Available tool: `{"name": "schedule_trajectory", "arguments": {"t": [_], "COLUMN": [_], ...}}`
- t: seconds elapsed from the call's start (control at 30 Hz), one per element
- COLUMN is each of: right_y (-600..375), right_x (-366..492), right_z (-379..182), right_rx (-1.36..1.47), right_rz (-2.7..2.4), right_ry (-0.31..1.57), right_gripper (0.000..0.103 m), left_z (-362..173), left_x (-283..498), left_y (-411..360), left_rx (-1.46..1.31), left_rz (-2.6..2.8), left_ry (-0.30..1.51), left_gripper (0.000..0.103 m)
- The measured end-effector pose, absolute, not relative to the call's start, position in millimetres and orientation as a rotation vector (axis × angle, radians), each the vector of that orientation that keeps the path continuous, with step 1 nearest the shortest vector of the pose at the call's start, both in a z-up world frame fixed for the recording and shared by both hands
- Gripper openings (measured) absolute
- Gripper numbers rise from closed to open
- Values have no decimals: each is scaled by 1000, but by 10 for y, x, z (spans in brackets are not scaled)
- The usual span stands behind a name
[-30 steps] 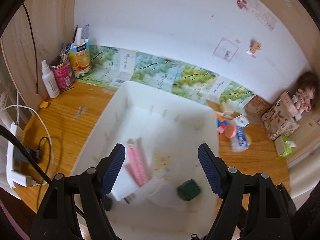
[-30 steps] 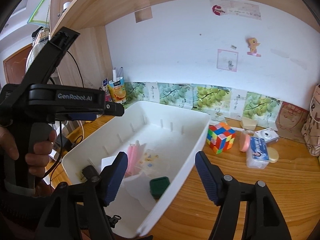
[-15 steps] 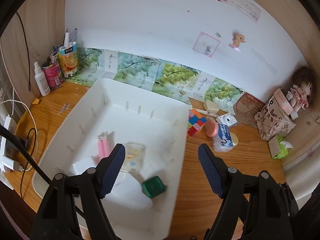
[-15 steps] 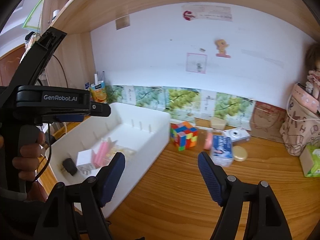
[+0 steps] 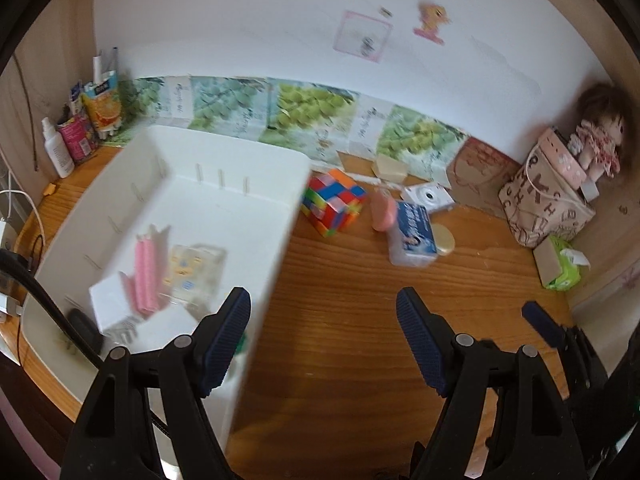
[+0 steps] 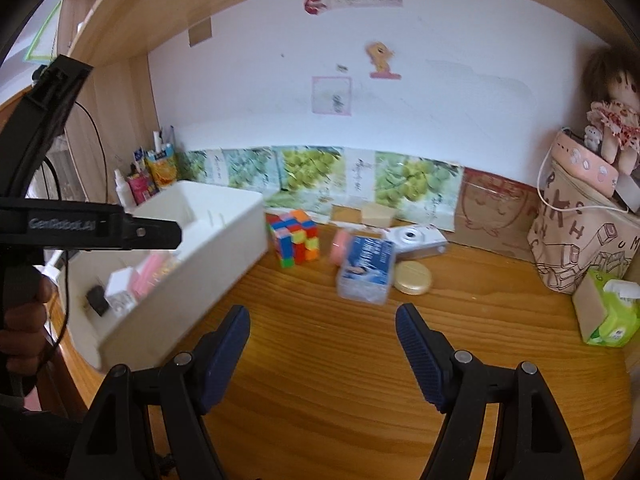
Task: Organize rigid objects
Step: 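Move both grippers back toward the clear toothbrush box and beige compact, then grasp the clear blue-printed box with the left gripper while the right gripper grasps the round beige compact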
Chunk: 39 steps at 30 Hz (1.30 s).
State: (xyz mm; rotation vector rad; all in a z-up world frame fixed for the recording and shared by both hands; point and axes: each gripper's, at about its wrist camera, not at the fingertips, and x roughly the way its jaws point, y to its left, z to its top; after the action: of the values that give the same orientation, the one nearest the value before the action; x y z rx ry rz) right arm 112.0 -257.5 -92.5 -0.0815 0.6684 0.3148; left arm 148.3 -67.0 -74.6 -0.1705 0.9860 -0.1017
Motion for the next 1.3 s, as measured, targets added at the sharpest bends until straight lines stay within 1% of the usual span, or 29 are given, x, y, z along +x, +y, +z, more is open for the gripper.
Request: {"name": "schedule_trajectory", "arguments": {"t": [0.43, 0.6, 0.83, 0.93, 1.03, 1.3], "right_y": [-3185, -3311, -3338, -3326, -3303, -3264], "right_x": [1863, 2180, 2556, 2661, 2738, 2855], "right_z": [-1054, -1144, -1354, -1445, -1556, -1741], "right_rx": [-213, -264, -314, -324, -330, -294], "right_rz": [369, 411, 515, 551, 574, 591], "right_ry": [676, 694, 752, 777, 803, 841], "right_gripper": [76, 76, 76, 76, 76, 76], "left_z": [-868, -920, -1098, -1214, -1336, -1607], "left_x": [1973, 2215, 2535, 2671, 2795, 2999], "left_y": [-1397, -1619, -1749, -1768, -1797, -1914], "left_rx": [-190, -154, -196, -227, -259, -237], "left_rz": [-191, -212, -228, -228, -223, -204], "left_ry": [1071, 1108, 1215, 1267, 1319, 1415], "left_gripper": [78, 78, 79, 82, 82, 84]}}
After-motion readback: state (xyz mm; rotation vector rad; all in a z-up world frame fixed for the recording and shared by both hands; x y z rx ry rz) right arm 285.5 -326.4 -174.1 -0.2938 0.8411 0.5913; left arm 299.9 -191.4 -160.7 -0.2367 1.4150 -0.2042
